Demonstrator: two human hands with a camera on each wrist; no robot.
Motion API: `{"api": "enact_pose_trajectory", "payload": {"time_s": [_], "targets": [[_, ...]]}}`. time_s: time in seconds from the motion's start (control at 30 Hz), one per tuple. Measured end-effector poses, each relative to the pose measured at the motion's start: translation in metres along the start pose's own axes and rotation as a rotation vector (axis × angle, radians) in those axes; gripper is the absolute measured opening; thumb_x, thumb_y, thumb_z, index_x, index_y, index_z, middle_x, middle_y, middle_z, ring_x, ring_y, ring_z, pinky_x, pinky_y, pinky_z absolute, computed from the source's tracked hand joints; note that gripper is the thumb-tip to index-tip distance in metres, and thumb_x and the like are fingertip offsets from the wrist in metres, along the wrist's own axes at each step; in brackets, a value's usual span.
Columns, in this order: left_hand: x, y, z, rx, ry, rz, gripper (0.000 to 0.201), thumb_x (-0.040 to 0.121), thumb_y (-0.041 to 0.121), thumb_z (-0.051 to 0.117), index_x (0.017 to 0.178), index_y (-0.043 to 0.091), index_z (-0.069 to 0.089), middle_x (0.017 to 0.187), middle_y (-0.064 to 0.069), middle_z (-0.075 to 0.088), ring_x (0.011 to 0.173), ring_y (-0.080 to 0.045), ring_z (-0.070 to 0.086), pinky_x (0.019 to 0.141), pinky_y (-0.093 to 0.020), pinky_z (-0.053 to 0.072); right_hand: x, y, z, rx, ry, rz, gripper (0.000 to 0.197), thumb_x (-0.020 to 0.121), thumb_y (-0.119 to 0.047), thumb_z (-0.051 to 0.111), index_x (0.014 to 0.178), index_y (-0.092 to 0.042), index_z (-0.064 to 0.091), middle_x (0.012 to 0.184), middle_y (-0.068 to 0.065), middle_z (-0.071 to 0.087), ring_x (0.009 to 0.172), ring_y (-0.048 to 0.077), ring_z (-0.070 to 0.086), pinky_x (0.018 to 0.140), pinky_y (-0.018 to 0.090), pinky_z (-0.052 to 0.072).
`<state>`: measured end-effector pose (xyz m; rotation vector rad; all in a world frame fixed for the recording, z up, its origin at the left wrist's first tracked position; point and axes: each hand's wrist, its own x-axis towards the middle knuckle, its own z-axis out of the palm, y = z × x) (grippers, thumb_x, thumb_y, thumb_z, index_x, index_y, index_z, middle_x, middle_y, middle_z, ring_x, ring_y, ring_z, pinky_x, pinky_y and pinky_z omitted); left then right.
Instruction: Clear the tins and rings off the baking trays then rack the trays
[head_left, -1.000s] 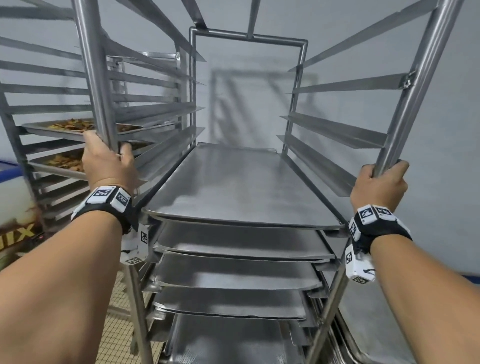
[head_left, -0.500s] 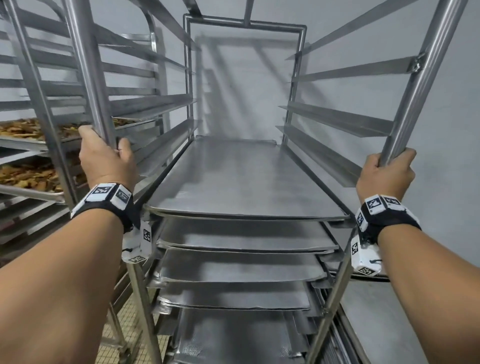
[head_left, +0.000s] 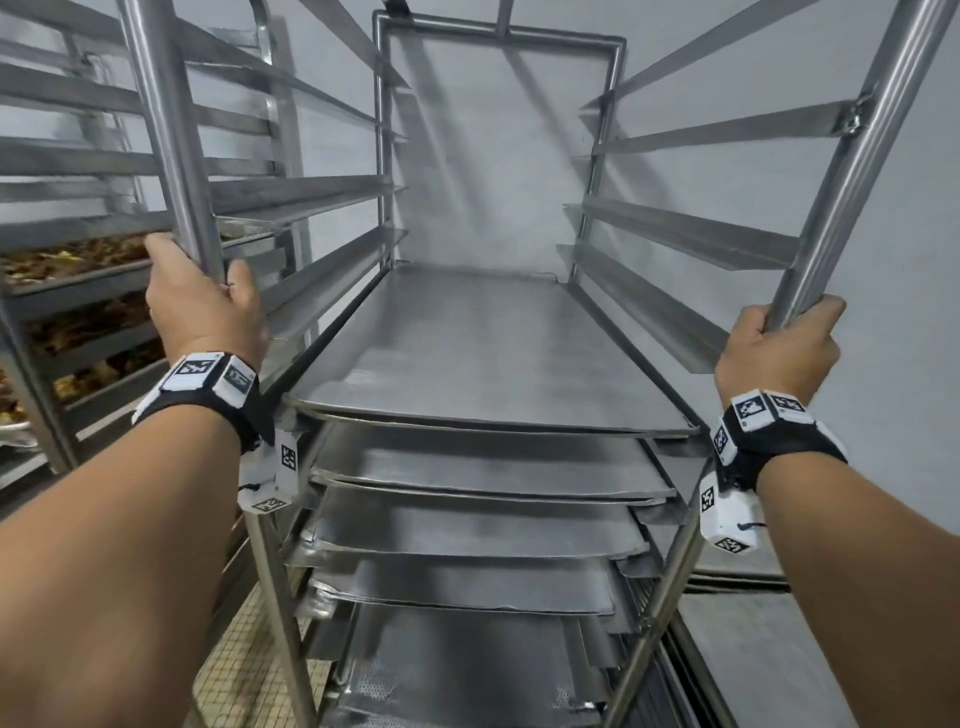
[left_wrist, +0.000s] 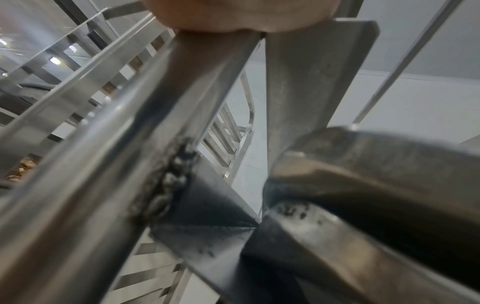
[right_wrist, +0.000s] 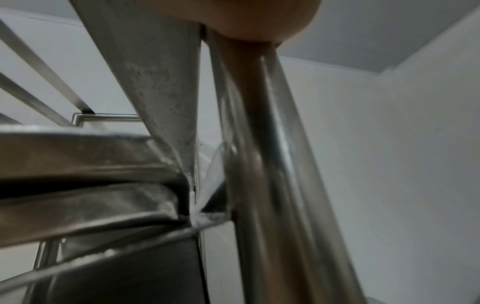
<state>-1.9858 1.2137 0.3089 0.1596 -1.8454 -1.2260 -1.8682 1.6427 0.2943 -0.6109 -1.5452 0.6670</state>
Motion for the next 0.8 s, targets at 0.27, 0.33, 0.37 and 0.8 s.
{"api": "enact_pose_trajectory", "payload": {"time_s": [0.27, 0.33, 0.37, 0.8], "targets": [[0.003, -0.008, 0.007, -0.021, 0.008, 0.079, 0.018, 0.094, 0.024, 0.050, 0.104, 0.017, 0.035, 0.098, -0.007, 0.048, 0.084, -0.025, 0.048, 0.078, -0.036, 0.043, 0.001, -0.001, -0.002, -0.018, -0.001, 0.025, 0.031, 0.090, -0.023, 0.042, 0.113, -0.001, 0.045, 0.064, 0.001, 0.043, 0.057, 0.028, 0.048, 0.053, 0.028, 0.035], [0.003, -0.008, 0.008, -0.022, 0.015, 0.068, 0.022, 0.094, 0.024, 0.051, 0.108, 0.010, 0.042, 0.099, -0.013, 0.052, 0.085, -0.028, 0.051, 0.082, -0.040, 0.047, 0.000, -0.001, -0.003, -0.021, -0.016, 0.034, 0.031, 0.091, -0.023, 0.042, 0.113, -0.002, 0.045, 0.064, -0.003, 0.042, 0.054, 0.027, 0.046, 0.053, 0.028, 0.034], [0.003, -0.007, 0.007, -0.022, 0.009, 0.054, 0.026, 0.094, 0.024, 0.052, 0.111, 0.007, 0.043, 0.102, -0.017, 0.056, 0.088, -0.031, 0.055, 0.085, -0.044, 0.050, 0.000, -0.002, -0.003, -0.014, -0.029, 0.034, 0.031, 0.091, -0.022, 0.042, 0.114, -0.001, 0.045, 0.065, 0.001, 0.044, 0.053, 0.026, 0.046, 0.054, 0.028, 0.035], [0.003, -0.008, -0.015, -0.017, -0.209, 0.131, 0.042, 0.101, 0.034, 0.053, 0.127, 0.006, 0.037, 0.108, -0.016, 0.059, 0.096, -0.037, 0.061, 0.082, -0.049, 0.052, 0.012, -0.048, -0.047, -0.065, -0.208, 0.036, 0.066, 0.085, -0.037, 0.066, 0.138, -0.012, 0.035, 0.141, 0.013, 0.031, 0.127, 0.029, 0.037, 0.105, 0.042, 0.032]]}}
